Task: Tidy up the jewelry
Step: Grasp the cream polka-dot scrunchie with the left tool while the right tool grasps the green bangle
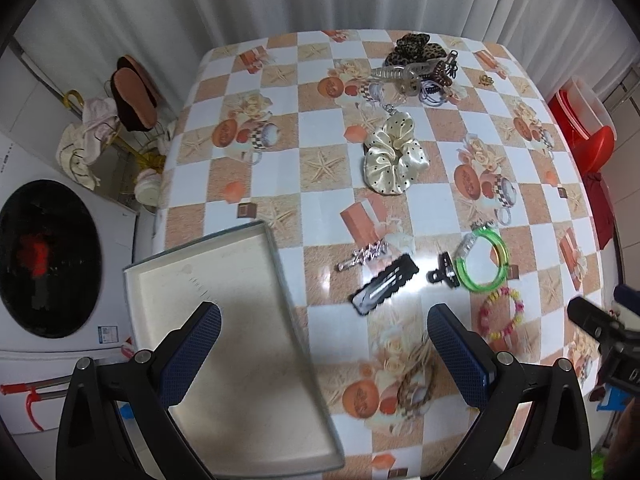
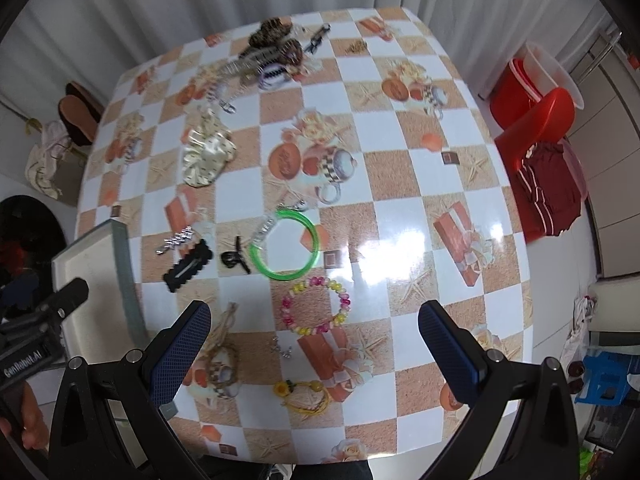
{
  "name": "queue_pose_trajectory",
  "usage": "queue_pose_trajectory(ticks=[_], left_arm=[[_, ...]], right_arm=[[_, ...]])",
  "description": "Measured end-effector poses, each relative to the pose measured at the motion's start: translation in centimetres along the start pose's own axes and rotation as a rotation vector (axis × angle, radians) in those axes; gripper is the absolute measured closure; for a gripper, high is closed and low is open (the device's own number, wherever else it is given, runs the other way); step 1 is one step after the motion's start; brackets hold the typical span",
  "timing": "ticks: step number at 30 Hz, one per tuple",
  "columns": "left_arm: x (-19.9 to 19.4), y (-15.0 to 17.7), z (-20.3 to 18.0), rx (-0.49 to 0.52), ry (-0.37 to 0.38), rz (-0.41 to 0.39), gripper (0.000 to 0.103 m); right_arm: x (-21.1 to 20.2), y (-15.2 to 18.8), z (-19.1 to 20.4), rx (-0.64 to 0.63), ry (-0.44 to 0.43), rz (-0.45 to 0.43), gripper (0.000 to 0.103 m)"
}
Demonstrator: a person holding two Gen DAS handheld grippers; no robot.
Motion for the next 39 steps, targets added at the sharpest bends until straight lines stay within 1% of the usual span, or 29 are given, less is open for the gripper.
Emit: queue_pose_trajectory(ticks=[3, 8, 17, 19, 22, 24, 26, 28, 29, 30, 31, 32, 33, 35, 36, 38, 39], left_arm=[[1.9, -1.6, -0.9, -0.007, 0.008, 0.009, 0.0], [5.1, -4.6, -2.5, -0.017, 0.053, 0.004, 0.0], [11.3, -9.6, -6.1, -0.028, 0.067, 0.005, 0.0], [12.3, -10.3, -6.9, -0.026, 0.071, 0.006, 0.0], [13.8, -11.3, -7.8, -0.018, 0.064, 0.001, 0.0], [14.9, -11.7, -8.0, -0.016, 0.047, 0.008, 0.0], [15.8, -12.0, -8.2, -0.021, 0.044, 0.01, 0.0], [16.6, -12.2, -8.4, -0.021, 0.036, 0.012, 0.0], [17.0, -12.3, -8.4, -0.019, 0.033, 0.014, 0.0], [17.3, -12.4, -8.5, -0.016, 0.028, 0.015, 0.002], [17.7, -12.4, -8.6, -0.011, 0.02, 0.022, 0.01], [18.1, -12.4, -8.7, -0.007, 0.022, 0.035, 0.012], [18.1, -12.4, -8.8, -0.009, 0.024, 0.026, 0.012], [18.0, -12.5, -9.1, 0.002, 0.03, 0.015, 0.019], [17.9, -12.4, -9.3, 0.011, 0.035, 0.006, 0.022], [17.6, -12.3, -9.9, 0.032, 0.044, -0.009, 0.037], [17.5, -12.3, -10.1, 0.04, 0.047, -0.013, 0.042]], right_arm=[[2.5, -0.4, -0.7, 0.004, -0.002, 0.025, 0.0], [6.1, -1.2, -1.3, 0.006, -0.005, 0.059, 0.0], [11.7, -2.4, -1.7, 0.005, -0.01, 0.101, 0.001], [12.7, -2.5, -1.7, -0.003, -0.011, 0.105, 0.005], [13.9, -2.7, -1.5, -0.016, -0.014, 0.109, 0.008], [14.6, -2.7, -1.2, -0.027, -0.018, 0.106, 0.008], [15.1, -2.7, -0.9, -0.041, -0.019, 0.102, 0.009], [15.6, -2.6, -0.5, -0.061, -0.014, 0.099, 0.02], [15.9, -2.5, -0.3, -0.07, -0.01, 0.103, 0.022], [16.0, -2.4, -0.1, -0.082, 0.005, 0.094, 0.023], [16.1, -2.4, -0.1, -0.097, 0.012, 0.086, 0.024], [16.2, -2.3, 0.1, -0.11, 0.019, 0.081, 0.024], [16.1, -2.2, 0.4, -0.119, 0.023, 0.076, 0.026], [16.2, -2.1, 0.6, -0.131, 0.023, 0.068, 0.029], [16.2, -2.0, 0.7, -0.139, 0.023, 0.064, 0.031], [16.2, -1.9, 1.0, -0.153, 0.021, 0.056, 0.039], [16.1, -1.8, 1.4, -0.161, 0.02, 0.052, 0.045]])
Point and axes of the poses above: each gripper's, at about its wrist camera, not at the fingertips, and x roughly the way its jaws point, z to its left, y to its underside, the point moved 4 cm from there along x, roughly the way its jaws point, and after that the axes turned 3 degrees about -z, right-handed, at the moved point
